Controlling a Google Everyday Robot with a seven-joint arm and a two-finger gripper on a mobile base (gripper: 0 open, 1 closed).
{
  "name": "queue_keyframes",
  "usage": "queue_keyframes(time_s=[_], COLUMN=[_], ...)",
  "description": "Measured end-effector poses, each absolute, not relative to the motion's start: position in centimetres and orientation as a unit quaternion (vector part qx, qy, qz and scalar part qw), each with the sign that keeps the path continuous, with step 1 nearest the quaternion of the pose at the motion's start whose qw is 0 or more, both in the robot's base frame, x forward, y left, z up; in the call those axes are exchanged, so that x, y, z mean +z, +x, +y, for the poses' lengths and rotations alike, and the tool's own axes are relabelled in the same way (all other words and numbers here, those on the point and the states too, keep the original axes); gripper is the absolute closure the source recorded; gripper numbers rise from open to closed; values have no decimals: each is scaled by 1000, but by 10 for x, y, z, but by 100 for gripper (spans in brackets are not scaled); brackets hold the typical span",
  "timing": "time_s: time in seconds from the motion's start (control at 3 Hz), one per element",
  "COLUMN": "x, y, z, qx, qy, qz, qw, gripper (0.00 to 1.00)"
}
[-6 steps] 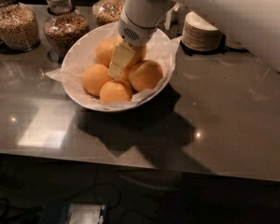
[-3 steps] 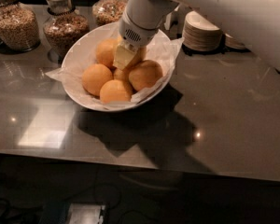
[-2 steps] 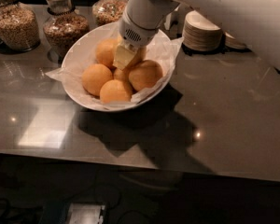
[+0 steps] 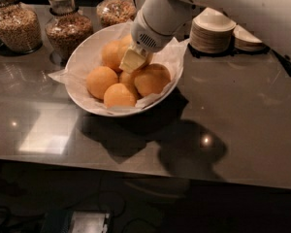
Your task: Pick orange from white bowl
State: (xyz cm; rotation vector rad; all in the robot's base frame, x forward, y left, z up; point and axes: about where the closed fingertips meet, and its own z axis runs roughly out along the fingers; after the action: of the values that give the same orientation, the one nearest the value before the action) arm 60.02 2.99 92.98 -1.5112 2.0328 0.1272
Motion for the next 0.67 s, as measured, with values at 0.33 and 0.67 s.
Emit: queue_keyframes(time_s=[0.33,0.67], x=[933,924], y=[599,600], z=[29,33], qx=[76,106], qy=[-569,-571], qz=[760,752], qw=[305,313], gripper=[100,100])
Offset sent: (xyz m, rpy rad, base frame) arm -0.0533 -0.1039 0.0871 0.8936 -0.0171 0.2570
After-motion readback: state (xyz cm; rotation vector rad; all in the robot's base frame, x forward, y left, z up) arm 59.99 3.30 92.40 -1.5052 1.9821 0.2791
